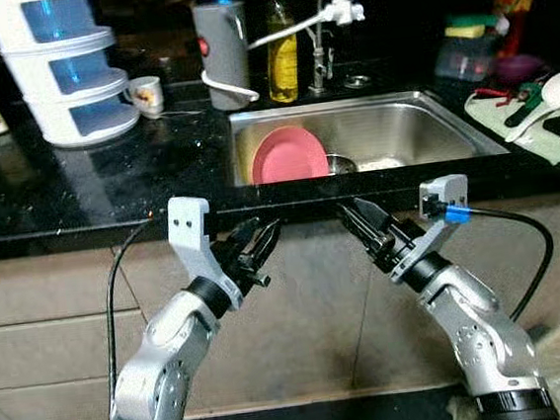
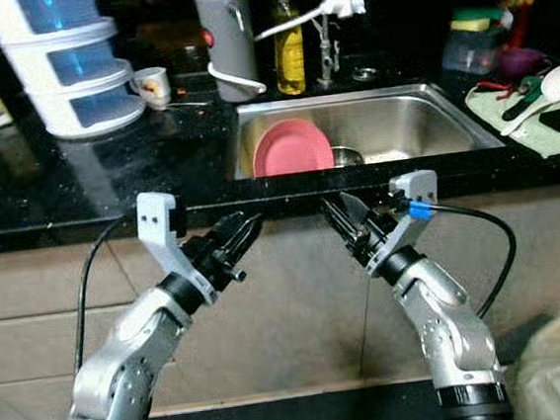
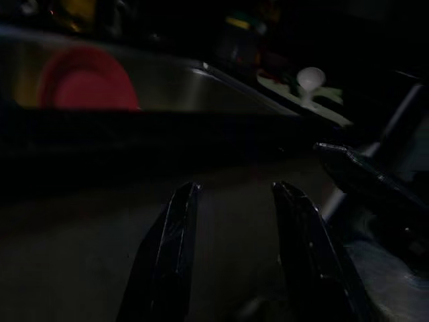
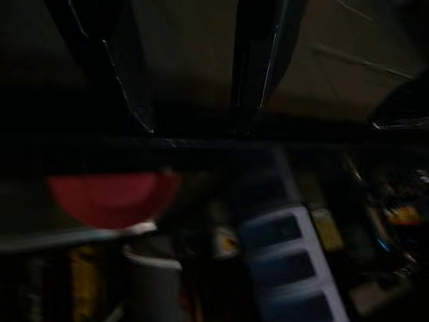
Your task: Kitchen organization
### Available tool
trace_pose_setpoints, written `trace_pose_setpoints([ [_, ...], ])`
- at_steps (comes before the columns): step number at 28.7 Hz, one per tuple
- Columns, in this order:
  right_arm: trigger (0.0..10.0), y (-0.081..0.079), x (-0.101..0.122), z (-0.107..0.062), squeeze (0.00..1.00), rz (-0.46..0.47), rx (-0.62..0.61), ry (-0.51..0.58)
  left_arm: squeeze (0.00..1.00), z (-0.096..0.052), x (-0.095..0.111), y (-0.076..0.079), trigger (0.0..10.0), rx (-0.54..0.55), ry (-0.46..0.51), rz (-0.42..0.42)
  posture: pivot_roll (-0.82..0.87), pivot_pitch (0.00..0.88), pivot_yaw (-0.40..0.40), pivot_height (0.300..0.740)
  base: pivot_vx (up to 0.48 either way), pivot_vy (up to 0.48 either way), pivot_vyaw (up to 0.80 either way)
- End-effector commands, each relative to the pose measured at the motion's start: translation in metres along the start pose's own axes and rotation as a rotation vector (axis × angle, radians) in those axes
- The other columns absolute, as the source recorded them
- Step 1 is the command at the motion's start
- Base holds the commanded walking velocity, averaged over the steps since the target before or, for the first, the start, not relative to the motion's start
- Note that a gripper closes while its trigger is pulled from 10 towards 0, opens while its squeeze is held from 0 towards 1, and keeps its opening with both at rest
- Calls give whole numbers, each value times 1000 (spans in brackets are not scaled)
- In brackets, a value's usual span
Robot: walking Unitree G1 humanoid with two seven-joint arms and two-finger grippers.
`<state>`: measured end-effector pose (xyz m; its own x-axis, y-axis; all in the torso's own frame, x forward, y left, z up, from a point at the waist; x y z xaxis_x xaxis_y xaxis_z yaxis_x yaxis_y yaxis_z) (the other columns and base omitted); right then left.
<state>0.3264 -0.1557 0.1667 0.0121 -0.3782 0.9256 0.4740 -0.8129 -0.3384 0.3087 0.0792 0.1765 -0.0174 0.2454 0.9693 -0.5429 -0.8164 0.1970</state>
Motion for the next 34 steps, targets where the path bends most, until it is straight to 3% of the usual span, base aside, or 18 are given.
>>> trace_pose_setpoints([
  [1, 10000, -2, 0, 1, 0, -19, 11, -3, 0, -2, 0, -5, 10000, 22, -4, 2, -73, 0, -42, 740, 0, 0, 0],
  [13, 10000, -1, -10, -3, 0, -81, 6, -57, 0, -9, -8, -7, 10000, 30, -18, 3, -77, 0, -39, 740, 0, 0, 0],
  [15, 10000, -1, -11, -3, 0, -84, 5, -59, 0, -11, -8, -6, 10000, 16, -16, 61, -77, 0, -39, 740, 236, 0, 0],
  [20, 10000, -1, -10, -4, 0, -84, 4, -57, 0, -13, -5, -5, 10000, -1, 5, 58, -78, 0, -42, 740, 477, 0, 0],
  [21, 10000, -1, -11, -4, 0, -85, 4, -60, 0, -12, -2, -6, 10000, 16, 19, 19, -77, 0, -43, 740, 304, 0, 0],
  [29, 10000, -1, -12, -3, 0, -87, 4, -64, 0, -11, -2, -7, 10000, 32, 21, 26, -75, 0, -44, 740, 0, 0, 0],
  [34, 10000, 19, -23, -9, 0, -153, -96, -122, 0, -16, -15, -18, 10000, 71, -38, 134, -77, 0, -45, 740, 0, 0, 0],
])
Point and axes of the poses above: a point about 5 cm out from each wrist's last joint towards the gripper, its own z axis pointing out of the wrist towards the gripper, its own x axis along the axis of the wrist's last joint, y = z × x, the point moved 3 cm from there along z, pointing out of the wrist towards the gripper, and after that the axes turned 7 degrees about z, right-handed, at the moved point
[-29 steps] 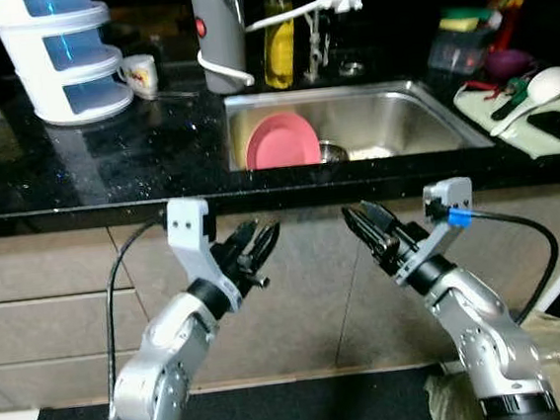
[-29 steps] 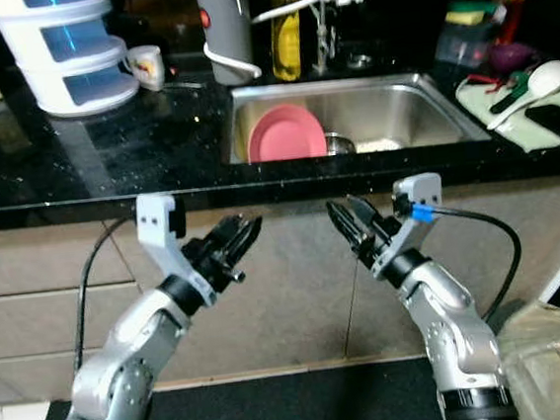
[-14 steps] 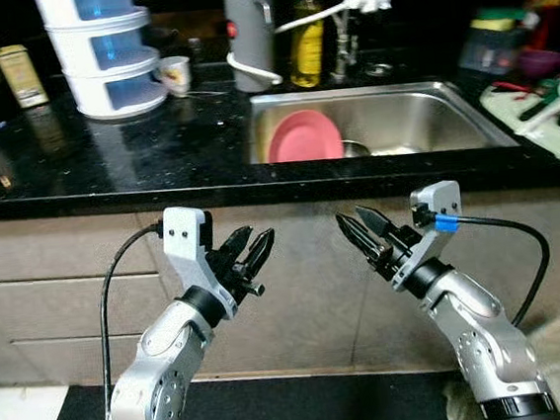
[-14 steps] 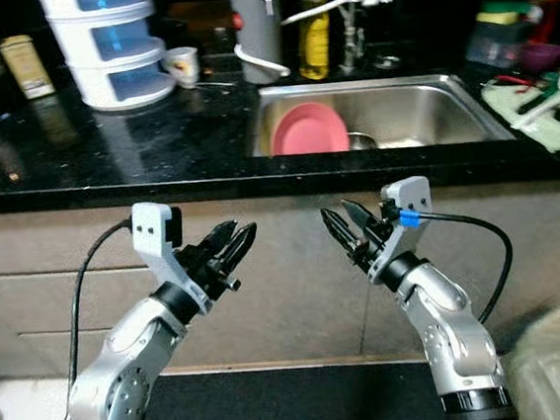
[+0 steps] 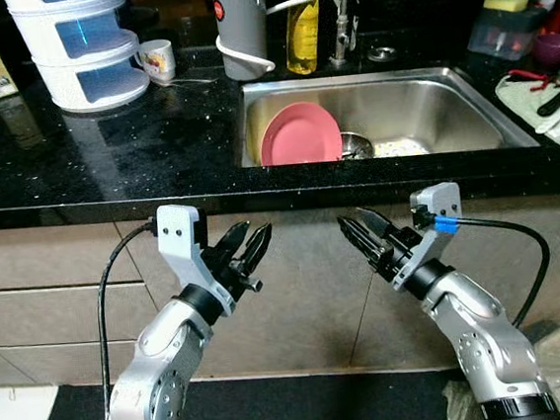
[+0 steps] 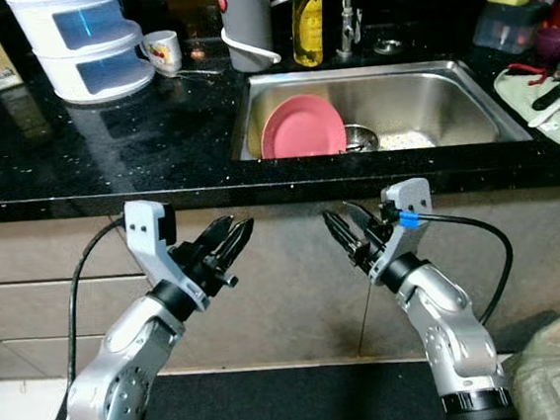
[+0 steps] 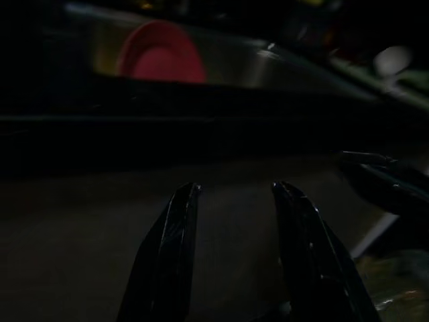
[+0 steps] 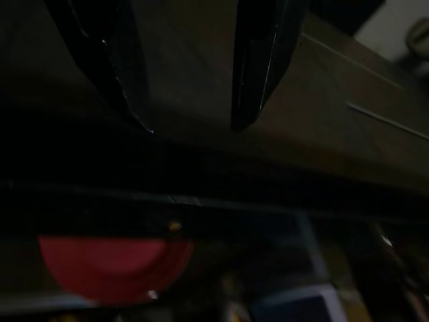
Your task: Kitchen organization
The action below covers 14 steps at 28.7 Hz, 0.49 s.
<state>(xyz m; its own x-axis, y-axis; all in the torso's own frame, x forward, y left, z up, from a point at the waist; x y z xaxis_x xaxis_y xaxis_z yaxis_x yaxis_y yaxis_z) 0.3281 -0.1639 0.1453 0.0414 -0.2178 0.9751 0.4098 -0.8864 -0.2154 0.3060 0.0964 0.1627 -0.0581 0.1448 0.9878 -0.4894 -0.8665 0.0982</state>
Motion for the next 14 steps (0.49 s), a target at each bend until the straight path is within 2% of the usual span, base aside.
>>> trace_pose_setpoints([
  [1, 10000, 9, -11, -4, 0, -33, -48, -41, 0, -4, -9, -5, 10000, 23, -35, 54, -74, 0, -46, 740, 0, 0, 0],
  [2, 10000, 9, -11, -4, 0, -33, -48, -41, 0, -4, -9, -5, 10000, 23, -35, 54, -74, 0, -46, 740, 0, 0, 0],
  [5, 10000, 18, -26, -13, 0, -58, -88, -94, 0, -13, -22, -15, 10000, 52, -98, 160, -72, 0, -46, 740, 0, 0, 0],
  [10, 10000, 16, -35, -18, 0, -67, -84, -123, 0, -21, -31, -25, 10000, 103, -136, 179, -75, 0, -44, 740, 0, 0, 0],
  [12, 10000, 8, -48, -25, 0, -69, -68, -155, 0, -34, -43, -32, 10000, 173, -193, 173, -71, 0, -46, 740, 0, 0, 0],
  [14, 10000, 7, -51, -27, 0, -67, -72, -160, 0, -39, -48, -35, 10000, 210, -217, 173, -70, 0, -45, 740, 0, 0, 0],
])
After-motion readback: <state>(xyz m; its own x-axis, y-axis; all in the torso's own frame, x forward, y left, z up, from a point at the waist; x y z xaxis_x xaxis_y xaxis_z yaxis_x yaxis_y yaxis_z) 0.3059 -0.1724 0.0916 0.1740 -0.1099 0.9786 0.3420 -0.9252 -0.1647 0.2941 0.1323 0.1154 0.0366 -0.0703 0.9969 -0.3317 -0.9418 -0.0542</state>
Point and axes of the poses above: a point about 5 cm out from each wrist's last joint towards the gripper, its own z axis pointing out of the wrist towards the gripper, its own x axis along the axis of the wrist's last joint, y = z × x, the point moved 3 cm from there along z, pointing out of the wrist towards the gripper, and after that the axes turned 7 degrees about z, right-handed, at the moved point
